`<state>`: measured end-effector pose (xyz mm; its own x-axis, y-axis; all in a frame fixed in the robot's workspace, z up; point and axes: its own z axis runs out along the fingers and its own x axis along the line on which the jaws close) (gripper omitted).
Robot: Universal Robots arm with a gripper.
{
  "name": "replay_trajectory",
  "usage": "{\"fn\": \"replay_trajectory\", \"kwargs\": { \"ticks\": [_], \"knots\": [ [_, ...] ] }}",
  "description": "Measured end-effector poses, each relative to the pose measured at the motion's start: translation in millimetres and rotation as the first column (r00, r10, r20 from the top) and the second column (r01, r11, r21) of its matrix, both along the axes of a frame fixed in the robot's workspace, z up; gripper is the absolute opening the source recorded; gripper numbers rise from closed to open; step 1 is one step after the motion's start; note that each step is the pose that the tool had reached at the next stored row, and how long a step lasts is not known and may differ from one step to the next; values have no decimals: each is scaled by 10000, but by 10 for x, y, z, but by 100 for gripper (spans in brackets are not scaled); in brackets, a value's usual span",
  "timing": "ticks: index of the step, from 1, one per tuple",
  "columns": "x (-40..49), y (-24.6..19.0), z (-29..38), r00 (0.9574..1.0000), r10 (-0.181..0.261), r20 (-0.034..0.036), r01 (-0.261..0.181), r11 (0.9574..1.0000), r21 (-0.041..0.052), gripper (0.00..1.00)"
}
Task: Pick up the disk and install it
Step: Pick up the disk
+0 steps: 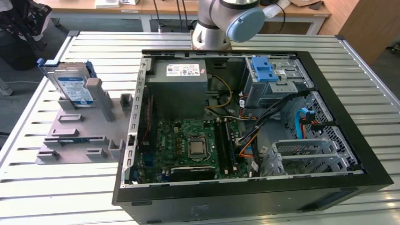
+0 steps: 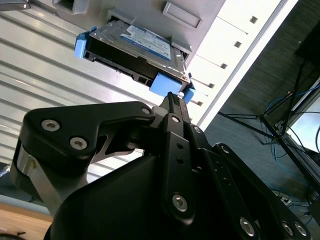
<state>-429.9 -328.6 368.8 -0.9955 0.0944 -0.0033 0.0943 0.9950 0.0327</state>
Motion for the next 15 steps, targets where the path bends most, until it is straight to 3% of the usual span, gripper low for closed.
{"fn": "replay_trajectory", "kwargs": {
  "ticks": [9, 15],
  "knots": [
    [-1, 0, 0, 10000, 65, -1, -65, 10000, 0, 11],
    [-1, 0, 0, 9962, 872, -1, -872, 9962, 0, 11]
  ]
}}
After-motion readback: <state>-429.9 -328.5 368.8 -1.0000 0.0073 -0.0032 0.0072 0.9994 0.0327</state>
